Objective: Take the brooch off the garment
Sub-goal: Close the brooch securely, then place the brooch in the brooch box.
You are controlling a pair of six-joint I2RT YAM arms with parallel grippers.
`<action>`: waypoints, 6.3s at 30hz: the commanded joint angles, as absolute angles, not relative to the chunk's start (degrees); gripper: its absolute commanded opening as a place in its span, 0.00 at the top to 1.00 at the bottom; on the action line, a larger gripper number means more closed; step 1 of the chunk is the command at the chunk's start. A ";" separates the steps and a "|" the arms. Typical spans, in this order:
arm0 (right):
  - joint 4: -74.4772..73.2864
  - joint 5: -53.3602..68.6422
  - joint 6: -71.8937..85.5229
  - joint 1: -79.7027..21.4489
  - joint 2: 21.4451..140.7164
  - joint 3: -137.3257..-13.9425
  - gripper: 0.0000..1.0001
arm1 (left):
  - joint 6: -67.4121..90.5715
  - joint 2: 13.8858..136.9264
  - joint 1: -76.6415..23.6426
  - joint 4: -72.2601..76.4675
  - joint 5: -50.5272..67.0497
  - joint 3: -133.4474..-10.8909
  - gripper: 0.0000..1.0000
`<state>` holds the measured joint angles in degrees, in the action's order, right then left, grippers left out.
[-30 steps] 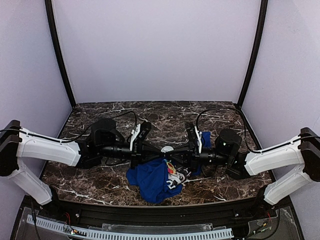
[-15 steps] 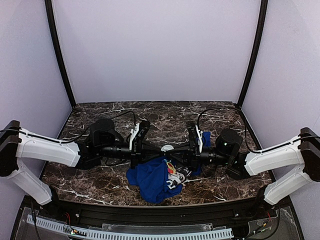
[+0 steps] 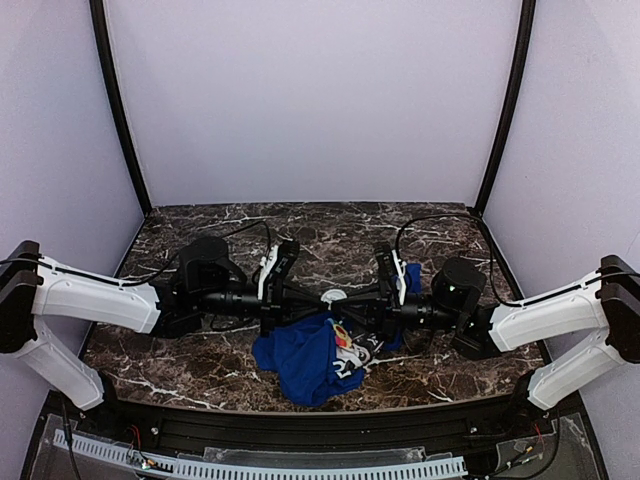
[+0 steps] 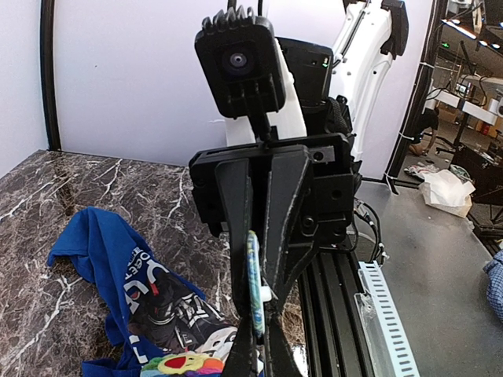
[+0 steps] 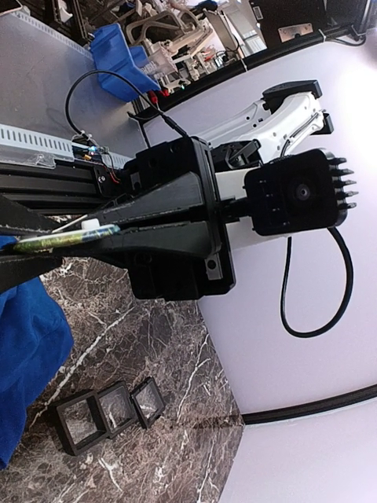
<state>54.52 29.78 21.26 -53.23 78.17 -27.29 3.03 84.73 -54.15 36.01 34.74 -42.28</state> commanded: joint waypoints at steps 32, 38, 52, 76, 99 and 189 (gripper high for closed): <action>52.08 17.55 30.47 -48.99 81.01 -31.37 1.00 | 1.49 84.12 -52.70 33.33 39.01 -40.43 0.99; 49.82 15.56 31.51 -48.56 82.11 -32.78 1.00 | 1.32 84.13 -52.69 33.31 39.40 -40.52 0.99; 54.31 12.83 34.41 -47.70 81.83 -30.33 1.00 | 1.91 83.20 -52.73 35.16 37.60 -38.87 0.99; 54.26 6.86 38.60 -46.85 83.37 -30.78 1.00 | 2.09 84.46 -52.71 35.46 38.80 -39.24 0.99; 60.52 9.09 40.14 -46.58 84.84 -29.62 1.00 | 2.24 85.96 -52.50 35.84 34.80 -39.62 0.99; 31.59 -9.69 12.74 -46.15 46.86 -17.32 0.47 | 12.32 90.53 -31.54 -3.07 -17.57 -47.61 0.99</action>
<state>31.99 -9.08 13.50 -46.50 48.23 -18.28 11.60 89.45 -33.50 -1.17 -17.26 -46.11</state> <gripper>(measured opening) 0.527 0.008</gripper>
